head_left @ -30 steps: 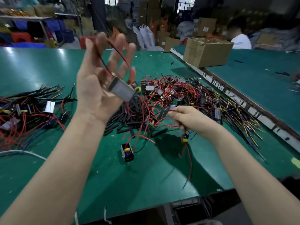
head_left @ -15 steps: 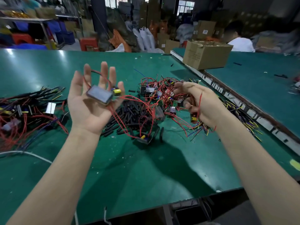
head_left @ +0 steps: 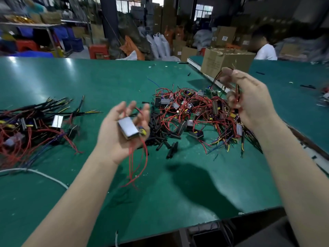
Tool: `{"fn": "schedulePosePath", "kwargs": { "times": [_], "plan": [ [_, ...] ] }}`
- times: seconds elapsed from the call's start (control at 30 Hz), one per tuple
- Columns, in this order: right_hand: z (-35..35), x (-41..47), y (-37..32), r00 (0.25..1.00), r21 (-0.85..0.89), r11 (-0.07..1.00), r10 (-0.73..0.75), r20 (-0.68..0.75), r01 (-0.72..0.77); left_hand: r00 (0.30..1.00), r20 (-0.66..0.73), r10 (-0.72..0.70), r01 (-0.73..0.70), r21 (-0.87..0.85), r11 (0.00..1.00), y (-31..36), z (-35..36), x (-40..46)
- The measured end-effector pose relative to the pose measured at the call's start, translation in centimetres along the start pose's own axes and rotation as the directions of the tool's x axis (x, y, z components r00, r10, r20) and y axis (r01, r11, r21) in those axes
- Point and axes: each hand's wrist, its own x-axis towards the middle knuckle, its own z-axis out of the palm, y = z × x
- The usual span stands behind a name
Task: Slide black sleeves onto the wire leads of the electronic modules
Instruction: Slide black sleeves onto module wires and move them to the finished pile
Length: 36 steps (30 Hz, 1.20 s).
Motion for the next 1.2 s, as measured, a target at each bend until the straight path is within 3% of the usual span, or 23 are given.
{"fn": "schedulePosePath", "kwargs": {
  "times": [0.23, 0.33, 0.4, 0.47, 0.53, 0.67, 0.73, 0.83, 0.9, 1.0, 1.1, 1.2],
  "plan": [
    [0.6, -0.2, -0.5, 0.997, 0.057, 0.997, -0.046, 0.063, 0.043, 0.982, -0.106, -0.155, 0.186, 0.432, 0.883, -6.7, 4.0, 3.5],
    [0.6, -0.3, -0.4, 0.996, 0.006, 1.000, -0.016, 0.092, 0.016, 0.949, -0.242, -0.201, 0.314, 0.706, 0.635, -8.4, 5.5, 5.0],
    [0.5, -0.4, -0.4, 0.993, -0.053, 0.999, 0.005, 0.115, 0.001, 0.928, -0.360, -0.095, 0.359, 0.795, 0.489, -8.9, 5.6, 5.7],
    [0.1, -0.4, -0.4, 0.993, -0.105, 0.994, 0.016, 0.120, -0.004, 0.946, -0.316, 0.075, 0.268, 0.891, 0.366, -9.0, 5.6, 6.1],
    [-0.1, -0.5, -0.3, 0.989, -0.124, 0.992, 0.008, 0.149, 0.010, 0.967, -0.138, 0.216, 0.079, 0.962, 0.260, -8.7, 5.8, 6.3],
    [-0.2, -0.7, 0.0, 0.970, -0.102, 0.994, 0.001, 0.241, 0.024, 0.931, 0.226, 0.285, -0.274, 0.951, 0.141, -7.8, 7.3, 6.5],
    [-0.5, -0.5, 0.7, 0.985, -0.242, 0.970, 0.028, 0.170, 0.014, 0.918, 0.285, 0.274, -0.345, 0.916, 0.204, -7.4, 8.1, 6.6],
    [-1.5, -1.0, 2.0, 0.996, -0.458, 0.888, 0.076, 0.055, -0.043, 0.944, 0.211, 0.255, -0.320, 0.776, 0.543, -6.4, 9.0, 7.0],
    [-2.0, -2.0, 2.9, 0.982, -0.487, 0.866, 0.173, 0.081, -0.112, 0.963, 0.154, 0.220, -0.265, 0.681, 0.683, -5.8, 9.3, 7.1],
    [-1.9, -2.8, 3.7, 0.958, -0.377, 0.915, 0.224, 0.182, -0.142, 0.968, 0.198, 0.156, -0.252, 0.718, 0.649, -5.5, 9.6, 7.1],
    [-0.7, -2.6, 3.4, 0.956, -0.342, 0.939, 0.119, 0.269, -0.021, 0.947, 0.277, 0.165, -0.321, 0.768, 0.555, -5.4, 10.7, 6.8],
    [0.4, -1.9, 2.7, 0.976, -0.352, 0.934, 0.014, 0.217, 0.065, 0.940, 0.290, 0.181, -0.340, 0.735, 0.587, -4.2, 12.8, 6.5]
  ]
}}
